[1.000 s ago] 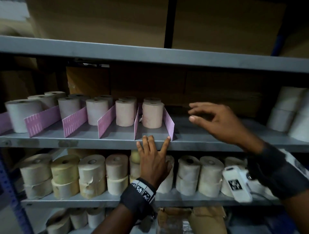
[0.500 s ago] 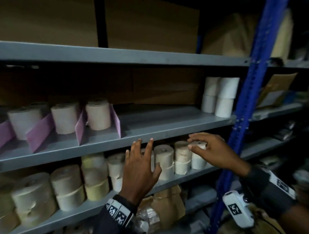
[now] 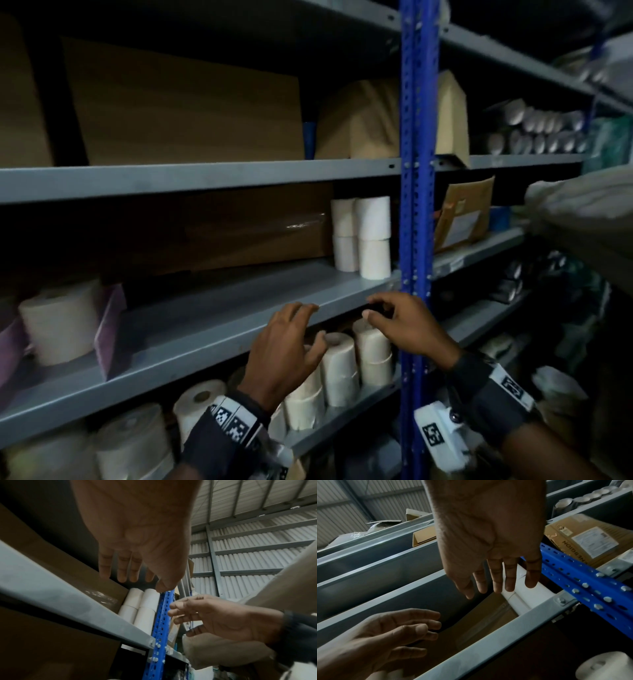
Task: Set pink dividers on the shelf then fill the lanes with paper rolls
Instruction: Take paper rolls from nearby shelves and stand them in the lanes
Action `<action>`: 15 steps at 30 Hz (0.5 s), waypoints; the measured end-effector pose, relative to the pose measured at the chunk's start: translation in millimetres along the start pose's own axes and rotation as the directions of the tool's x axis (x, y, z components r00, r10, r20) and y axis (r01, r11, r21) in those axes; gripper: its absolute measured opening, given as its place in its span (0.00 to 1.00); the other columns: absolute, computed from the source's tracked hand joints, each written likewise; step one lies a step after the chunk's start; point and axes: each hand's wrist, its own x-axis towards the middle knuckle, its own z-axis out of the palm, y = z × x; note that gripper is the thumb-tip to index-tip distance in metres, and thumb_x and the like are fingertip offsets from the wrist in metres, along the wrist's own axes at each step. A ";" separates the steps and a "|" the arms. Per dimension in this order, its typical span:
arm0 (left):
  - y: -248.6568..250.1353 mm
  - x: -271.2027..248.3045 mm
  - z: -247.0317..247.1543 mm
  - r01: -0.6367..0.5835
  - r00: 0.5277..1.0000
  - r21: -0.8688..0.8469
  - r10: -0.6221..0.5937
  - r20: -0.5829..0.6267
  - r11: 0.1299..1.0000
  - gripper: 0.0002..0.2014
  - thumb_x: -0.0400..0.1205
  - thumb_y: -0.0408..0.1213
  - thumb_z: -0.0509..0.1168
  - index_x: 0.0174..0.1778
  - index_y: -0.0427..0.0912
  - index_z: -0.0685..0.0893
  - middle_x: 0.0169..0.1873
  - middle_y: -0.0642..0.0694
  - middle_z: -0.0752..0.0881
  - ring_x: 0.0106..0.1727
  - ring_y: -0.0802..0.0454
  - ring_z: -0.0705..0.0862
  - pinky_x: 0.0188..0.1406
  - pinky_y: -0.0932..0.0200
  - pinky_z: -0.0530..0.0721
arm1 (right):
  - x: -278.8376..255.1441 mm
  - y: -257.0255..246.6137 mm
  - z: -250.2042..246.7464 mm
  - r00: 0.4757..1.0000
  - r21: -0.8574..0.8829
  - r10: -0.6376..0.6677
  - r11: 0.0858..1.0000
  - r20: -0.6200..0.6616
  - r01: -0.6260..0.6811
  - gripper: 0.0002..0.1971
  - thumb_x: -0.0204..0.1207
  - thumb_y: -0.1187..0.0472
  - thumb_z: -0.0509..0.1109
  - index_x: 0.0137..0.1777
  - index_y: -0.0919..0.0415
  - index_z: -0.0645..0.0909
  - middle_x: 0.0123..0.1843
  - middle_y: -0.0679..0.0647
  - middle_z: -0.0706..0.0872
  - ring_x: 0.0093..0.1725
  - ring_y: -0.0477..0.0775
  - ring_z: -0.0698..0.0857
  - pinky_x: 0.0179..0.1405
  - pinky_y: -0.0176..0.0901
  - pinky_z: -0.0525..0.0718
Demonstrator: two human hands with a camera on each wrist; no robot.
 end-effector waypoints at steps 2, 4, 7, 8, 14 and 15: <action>6.6 23.7 7.3 -0.021 1.000 -0.001 0.021 0.014 1.000 0.22 0.86 0.53 0.64 0.76 0.53 0.80 0.72 0.53 0.82 0.72 0.52 0.80 0.68 0.57 0.76 | 15.1 4.5 -10.0 0.999 -0.008 0.018 1.000 -0.033 -0.018 0.16 0.73 0.49 0.77 0.59 0.50 0.88 0.54 0.45 0.90 0.52 0.43 0.87 0.57 0.38 0.84; 10.1 49.8 14.2 -0.027 0.999 -0.014 0.027 0.032 1.000 0.20 0.86 0.54 0.64 0.72 0.53 0.83 0.69 0.53 0.84 0.70 0.52 0.81 0.67 0.55 0.78 | 32.5 7.9 -18.8 0.996 -0.008 0.030 1.000 -0.081 -0.030 0.17 0.74 0.49 0.76 0.62 0.49 0.86 0.57 0.46 0.89 0.53 0.45 0.86 0.58 0.42 0.84; 12.6 90.8 25.4 -0.035 0.998 -0.044 0.037 0.054 0.998 0.19 0.85 0.54 0.65 0.69 0.52 0.85 0.67 0.52 0.86 0.69 0.52 0.83 0.66 0.55 0.79 | 61.8 11.0 -26.2 0.988 -0.005 0.034 0.999 -0.151 -0.035 0.19 0.75 0.48 0.74 0.66 0.50 0.84 0.59 0.45 0.87 0.57 0.46 0.84 0.59 0.41 0.81; 12.8 106.9 29.1 -0.042 0.997 -0.055 0.045 0.057 0.998 0.19 0.85 0.55 0.65 0.69 0.52 0.86 0.67 0.52 0.86 0.69 0.52 0.83 0.67 0.55 0.80 | 73.9 11.8 -28.6 0.987 -0.012 0.032 0.999 -0.158 -0.034 0.20 0.76 0.47 0.74 0.67 0.50 0.83 0.57 0.44 0.85 0.58 0.46 0.83 0.59 0.42 0.80; 4.6 190.9 47.0 -0.089 0.993 -0.134 0.099 0.069 0.987 0.22 0.82 0.55 0.66 0.68 0.49 0.86 0.64 0.48 0.89 0.63 0.49 0.86 0.62 0.50 0.85 | 142.8 17.1 -48.3 0.976 -0.192 -0.035 0.981 -0.213 -0.007 0.26 0.77 0.46 0.72 0.74 0.52 0.78 0.70 0.53 0.83 0.67 0.56 0.82 0.65 0.51 0.81; 1.5 203.5 50.3 -0.093 0.992 -0.156 0.106 0.074 0.983 0.23 0.82 0.56 0.67 0.69 0.49 0.86 0.63 0.47 0.89 0.62 0.49 0.87 0.61 0.51 0.86 | 153.7 19.1 -51.3 0.976 -0.220 -0.036 0.975 -0.213 -0.012 0.27 0.77 0.46 0.72 0.75 0.52 0.77 0.71 0.54 0.82 0.68 0.56 0.81 0.66 0.51 0.80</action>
